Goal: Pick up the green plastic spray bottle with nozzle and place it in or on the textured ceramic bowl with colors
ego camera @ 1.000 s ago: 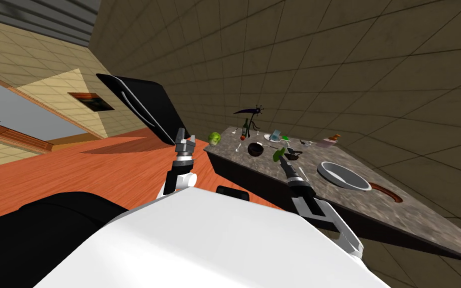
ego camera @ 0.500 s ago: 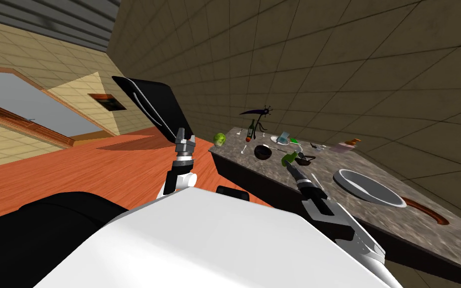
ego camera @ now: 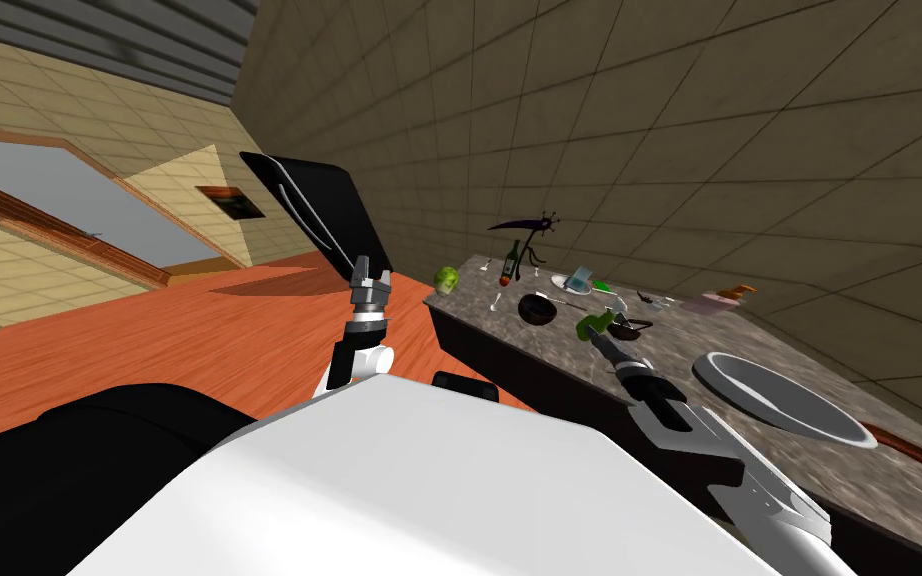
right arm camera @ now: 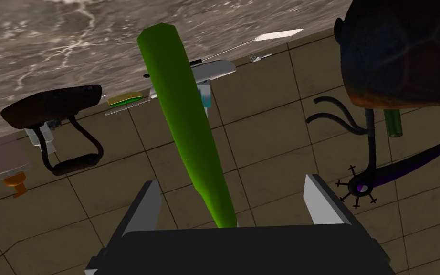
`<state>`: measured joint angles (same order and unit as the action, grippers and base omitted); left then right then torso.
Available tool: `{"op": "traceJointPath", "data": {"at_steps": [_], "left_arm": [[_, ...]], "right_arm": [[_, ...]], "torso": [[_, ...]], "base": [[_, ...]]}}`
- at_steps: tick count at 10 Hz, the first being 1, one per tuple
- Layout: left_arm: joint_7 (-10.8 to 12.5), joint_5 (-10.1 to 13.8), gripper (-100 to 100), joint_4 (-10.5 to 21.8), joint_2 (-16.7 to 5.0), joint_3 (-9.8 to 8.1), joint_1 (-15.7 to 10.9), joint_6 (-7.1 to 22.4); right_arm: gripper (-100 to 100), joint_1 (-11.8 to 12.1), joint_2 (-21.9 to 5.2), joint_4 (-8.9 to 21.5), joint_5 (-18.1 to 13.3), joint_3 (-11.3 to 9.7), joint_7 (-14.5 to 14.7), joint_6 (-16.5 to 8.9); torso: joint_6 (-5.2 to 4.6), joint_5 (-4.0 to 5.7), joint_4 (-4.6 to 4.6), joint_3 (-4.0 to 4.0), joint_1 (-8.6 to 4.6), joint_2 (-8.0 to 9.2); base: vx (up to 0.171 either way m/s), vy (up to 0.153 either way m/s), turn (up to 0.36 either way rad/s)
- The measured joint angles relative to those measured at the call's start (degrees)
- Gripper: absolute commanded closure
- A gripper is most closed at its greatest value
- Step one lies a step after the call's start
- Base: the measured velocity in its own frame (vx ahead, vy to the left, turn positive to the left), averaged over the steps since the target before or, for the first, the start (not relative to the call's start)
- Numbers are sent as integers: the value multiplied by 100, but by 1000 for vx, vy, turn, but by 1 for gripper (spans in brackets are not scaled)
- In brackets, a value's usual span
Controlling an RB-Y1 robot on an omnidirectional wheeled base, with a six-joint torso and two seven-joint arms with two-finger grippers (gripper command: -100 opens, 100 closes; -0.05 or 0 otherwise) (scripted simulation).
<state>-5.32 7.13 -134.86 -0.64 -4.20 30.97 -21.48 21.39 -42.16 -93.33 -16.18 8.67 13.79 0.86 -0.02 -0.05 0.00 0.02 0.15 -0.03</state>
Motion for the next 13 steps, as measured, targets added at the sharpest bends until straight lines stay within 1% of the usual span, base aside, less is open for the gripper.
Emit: {"op": "traceJointPath", "data": {"at_steps": [1,2,3,5,6,7,8,10,11,12,13], "left_arm": [[0,0,0,0,0,0,0,0],[0,0,0,0,0,0,0,0],[0,0,0,0,0,0,0,0],[0,0,0,0,0,0,0,0],[0,0,0,0,0,0,0,0],[0,0,0,0,0,0,0,0],[0,0,0,0,0,0,0,0],[0,0,0,0,0,0,0,0],[0,0,0,0,0,0,-1,0],[0,0,0,0,0,0,0,0],[0,0,0,0,0,-1,0,0]], "right_arm": [[-100,-49,-168,204,-40,43,24,-42],[-100,-87,-283,340,-105,70,72,-112],[-100,-38,-375,414,-168,135,124,-174],[-100,-34,-575,475,-253,176,195,-406],[-100,-102,-697,695,-294,208,219,-425],[0,-110,-709,725,-299,214,226,-421],[-100,-109,-708,721,-299,213,225,-421],[-100,-129,-714,1023,-305,351,244,-193],[-100,-185,-782,1192,-280,414,237,-58],[-100,-216,-791,1348,-279,453,240,28],[-100,-221,-760,1481,-294,475,257,66]], "torso": [[0,-1,1,1,4,-2],[0,-1,1,3,8,-5],[-2,-2,1,2,11,-2],[0,-2,0,1,9,-2],[0,-2,0,1,9,-1],[-3,1,-1,-3,-1,6],[-3,3,-2,-5,-9,10],[-3,2,-4,-11,-2,20],[1,-1,-5,-12,4,20],[-3,0,-4,-11,2,20],[-6,3,-4,-11,-7,19]], "base": [[41,66,80],[36,71,66],[33,63,48],[31,63,77],[12,28,16],[0,0,0],[-17,36,199],[-24,45,133],[-18,45,113],[-9,15,-3],[-19,36,205]]}}
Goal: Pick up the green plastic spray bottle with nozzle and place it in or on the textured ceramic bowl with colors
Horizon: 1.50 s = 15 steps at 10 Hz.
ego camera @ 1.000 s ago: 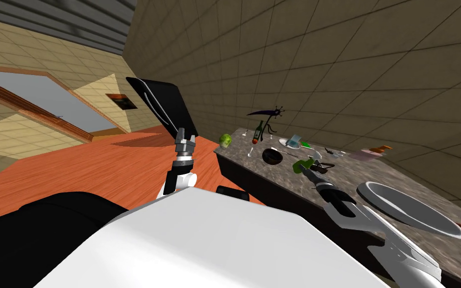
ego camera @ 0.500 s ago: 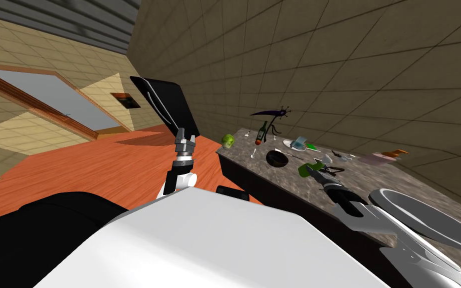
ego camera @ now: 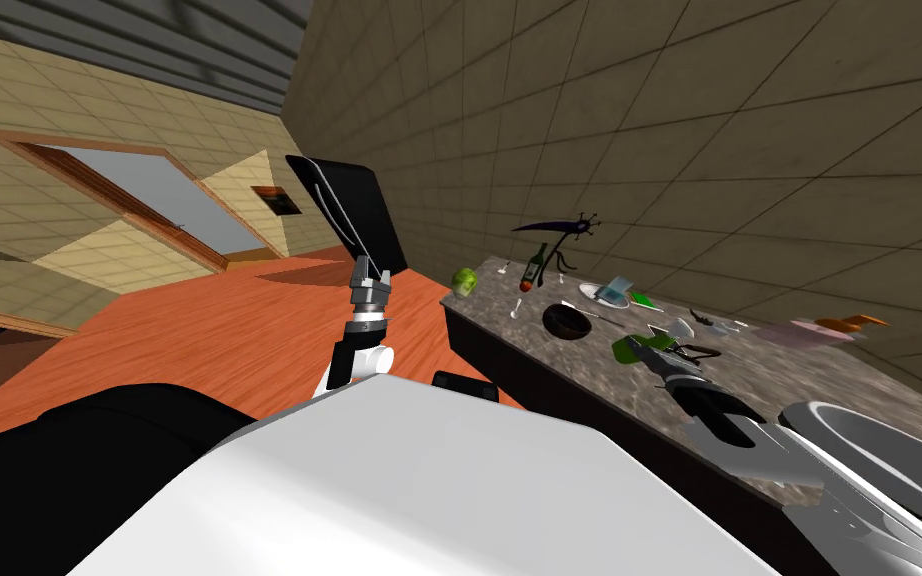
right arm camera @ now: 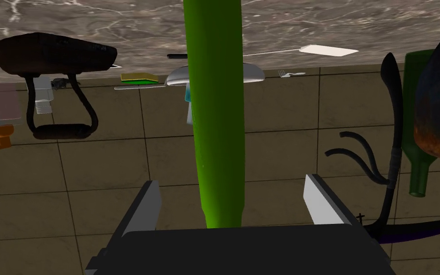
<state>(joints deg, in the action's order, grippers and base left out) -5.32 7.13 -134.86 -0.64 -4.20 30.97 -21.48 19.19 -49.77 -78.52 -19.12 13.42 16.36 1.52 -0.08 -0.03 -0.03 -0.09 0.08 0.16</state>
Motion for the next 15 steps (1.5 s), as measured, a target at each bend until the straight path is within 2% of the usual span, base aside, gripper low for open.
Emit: {"op": "traceJointPath", "data": {"at_steps": [1,4,8,9,11,13,15], "left_arm": [[0,0,0,0,0,1,-1,0],[0,0,0,0,0,1,-1,0],[0,0,0,0,0,0,0,0],[0,0,0,0,0,0,0,0],[0,0,0,0,0,0,0,0],[0,0,0,0,0,0,0,0],[0,0,0,0,0,0,-1,0]], "right_arm": [[-100,12,-12,108,4,92,10,111],[-100,-62,-165,573,63,197,-35,368],[-100,-142,-149,1167,47,393,19,721],[-100,-142,-217,1302,72,391,-12,757],[-100,-292,-245,1792,64,496,15,1044],[-100,-253,-290,2030,90,640,4,1210],[-100,-362,-336,2519,91,728,30,1471]], "torso": [[8,-2,-1,0,5,0],[7,-1,0,1,3,-2],[1,-1,0,0,6,0],[-1,-1,0,0,-1,0],[0,0,0,0,2,0],[-1,-3,-1,-2,9,3],[6,-2,0,1,7,-2]], "base": [[-20,31,97],[-12,26,89],[-12,29,65],[-15,33,195],[-21,39,148],[-9,34,30],[-8,41,155]]}}
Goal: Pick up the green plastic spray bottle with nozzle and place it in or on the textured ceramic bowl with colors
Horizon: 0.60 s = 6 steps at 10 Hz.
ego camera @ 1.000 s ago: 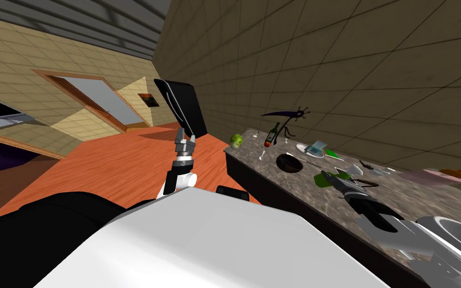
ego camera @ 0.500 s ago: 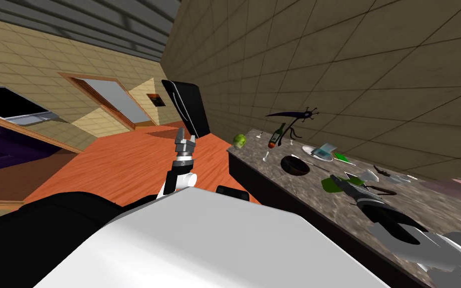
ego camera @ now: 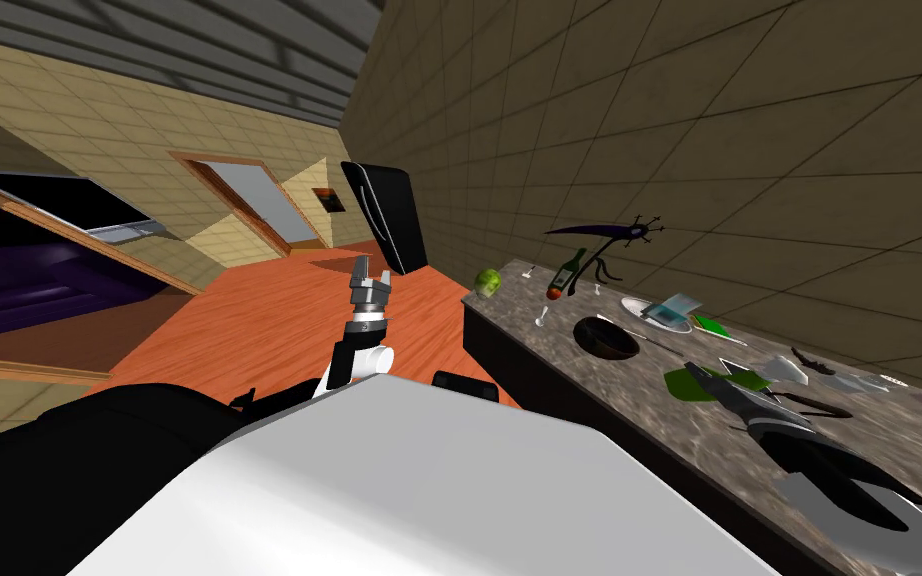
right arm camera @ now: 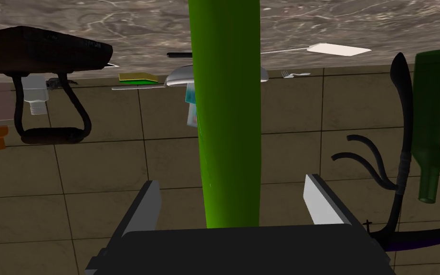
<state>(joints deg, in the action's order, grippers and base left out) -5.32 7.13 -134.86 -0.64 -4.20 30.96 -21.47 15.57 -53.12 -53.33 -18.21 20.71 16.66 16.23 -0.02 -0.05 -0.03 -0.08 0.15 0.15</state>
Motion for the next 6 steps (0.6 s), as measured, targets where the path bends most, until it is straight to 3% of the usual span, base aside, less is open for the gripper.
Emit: {"op": "traceJointPath", "data": {"at_steps": [2,4,6], "left_arm": [[0,0,0,0,0,0,0,0],[0,0,0,0,0,0,0,0],[0,0,0,0,0,-1,1,0]], "right_arm": [[-100,-37,-61,412,19,135,-6,256],[-100,-10,-97,642,42,278,-23,430],[-100,-97,-115,987,38,328,3,598]], "torso": [[-3,0,-1,-2,1,4],[-1,-1,-1,-2,4,3],[-7,2,0,0,-7,1]], "base": [[-16,42,125],[-14,48,153],[-2,13,-18]]}}
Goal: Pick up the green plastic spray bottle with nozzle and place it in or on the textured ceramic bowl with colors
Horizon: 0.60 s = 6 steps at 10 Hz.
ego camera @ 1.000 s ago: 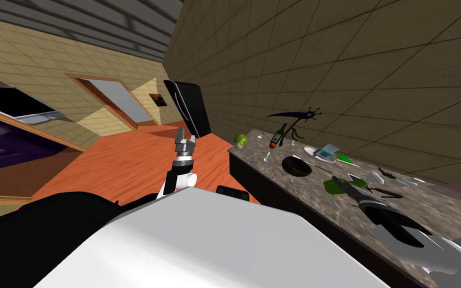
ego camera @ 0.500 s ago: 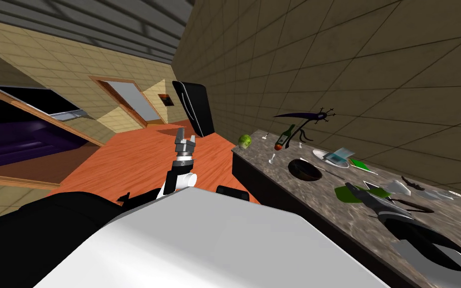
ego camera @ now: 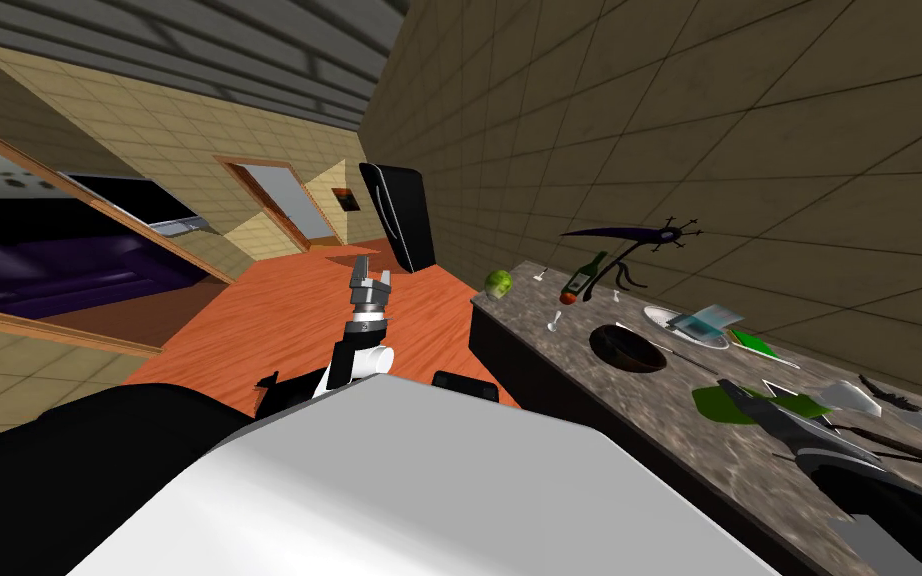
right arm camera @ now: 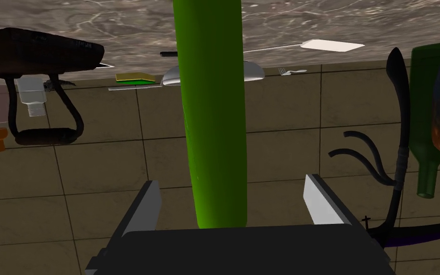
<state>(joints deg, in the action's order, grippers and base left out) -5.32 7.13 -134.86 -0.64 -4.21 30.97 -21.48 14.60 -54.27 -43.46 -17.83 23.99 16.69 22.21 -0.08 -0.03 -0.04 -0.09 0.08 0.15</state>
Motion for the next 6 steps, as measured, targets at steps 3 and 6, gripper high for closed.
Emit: {"op": "traceJointPath", "data": {"at_steps": [3,6], "left_arm": [[0,0,0,0,0,0,0,0],[0,0,0,0,0,0,0,0]], "right_arm": [[100,-1,-1,15,0,4,5,-5],[0,0,1,16,0,3,4,-6]], "torso": [[6,5,1,2,-8,-4],[6,3,1,2,-10,-4]], "base": [[0,0,0],[0,0,0]]}}
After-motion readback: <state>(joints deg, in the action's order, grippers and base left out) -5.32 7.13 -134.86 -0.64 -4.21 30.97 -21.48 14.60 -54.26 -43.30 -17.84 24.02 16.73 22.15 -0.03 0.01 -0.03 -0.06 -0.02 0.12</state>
